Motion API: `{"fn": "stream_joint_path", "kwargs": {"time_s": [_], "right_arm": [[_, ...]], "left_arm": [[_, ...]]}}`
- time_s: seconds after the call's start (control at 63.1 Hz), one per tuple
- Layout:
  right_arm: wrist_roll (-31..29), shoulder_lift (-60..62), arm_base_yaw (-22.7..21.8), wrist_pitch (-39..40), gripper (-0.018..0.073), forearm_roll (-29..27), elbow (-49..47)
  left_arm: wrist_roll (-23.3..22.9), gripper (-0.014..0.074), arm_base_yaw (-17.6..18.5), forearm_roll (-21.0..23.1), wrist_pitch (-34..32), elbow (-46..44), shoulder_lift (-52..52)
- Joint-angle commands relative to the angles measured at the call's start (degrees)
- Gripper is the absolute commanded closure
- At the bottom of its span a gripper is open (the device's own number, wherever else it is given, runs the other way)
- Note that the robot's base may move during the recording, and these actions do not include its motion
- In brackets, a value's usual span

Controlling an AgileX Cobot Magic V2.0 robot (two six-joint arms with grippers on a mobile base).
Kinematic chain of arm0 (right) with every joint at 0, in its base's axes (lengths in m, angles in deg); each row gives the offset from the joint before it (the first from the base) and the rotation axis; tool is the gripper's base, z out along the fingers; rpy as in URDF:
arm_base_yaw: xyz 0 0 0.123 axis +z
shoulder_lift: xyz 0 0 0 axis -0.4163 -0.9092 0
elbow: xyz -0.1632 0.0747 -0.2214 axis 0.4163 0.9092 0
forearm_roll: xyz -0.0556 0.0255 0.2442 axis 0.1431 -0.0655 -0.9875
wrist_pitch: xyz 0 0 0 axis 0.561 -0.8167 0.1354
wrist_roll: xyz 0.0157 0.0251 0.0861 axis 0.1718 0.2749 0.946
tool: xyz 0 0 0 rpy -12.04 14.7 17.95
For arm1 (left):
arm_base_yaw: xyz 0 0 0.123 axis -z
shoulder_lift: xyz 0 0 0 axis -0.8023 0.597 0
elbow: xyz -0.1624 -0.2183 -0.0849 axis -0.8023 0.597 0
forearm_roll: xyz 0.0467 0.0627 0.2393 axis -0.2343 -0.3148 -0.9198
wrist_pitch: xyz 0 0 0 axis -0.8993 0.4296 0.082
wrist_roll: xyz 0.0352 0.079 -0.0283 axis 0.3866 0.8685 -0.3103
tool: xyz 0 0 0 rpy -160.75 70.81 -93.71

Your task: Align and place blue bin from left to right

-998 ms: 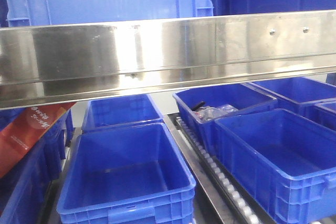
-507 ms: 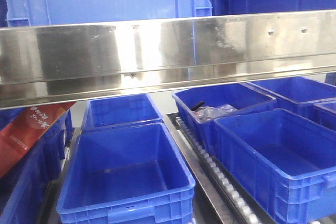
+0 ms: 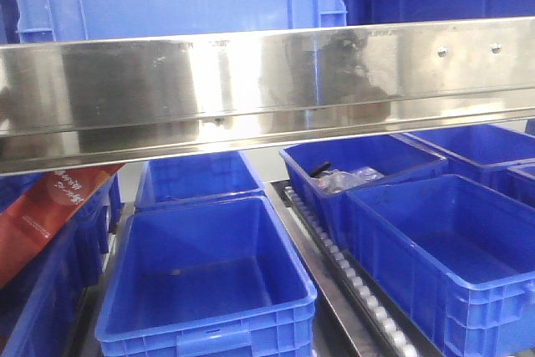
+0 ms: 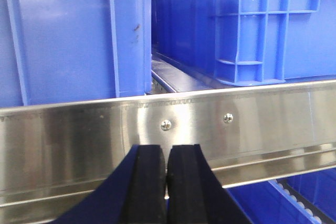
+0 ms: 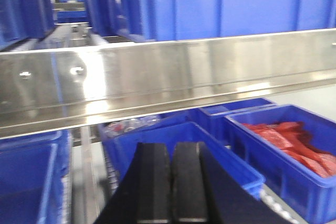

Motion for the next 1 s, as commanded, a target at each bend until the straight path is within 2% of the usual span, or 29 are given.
{"fn": "stream_joint_path", "kwargs": {"time_s": [0.0,0.079,0.982], "right_arm": [[-0.5,0.5,1.6,1.8,0.0629,0.3,0.0],[-0.5,0.5,2.8,1.8,0.0629,0.3,0.0],[-0.5,0.5,2.8,1.8,0.0629,0.3,0.0]], "left_arm": [[0.2,0.0585,-0.1,0.2,-1.1,-0.1,-0.3],[0.2,0.0585,-0.1,0.2,-1.1,-0.1,-0.3],[0.2,0.0585,-0.1,0.2,-1.1,-0.1,-0.3]]}}
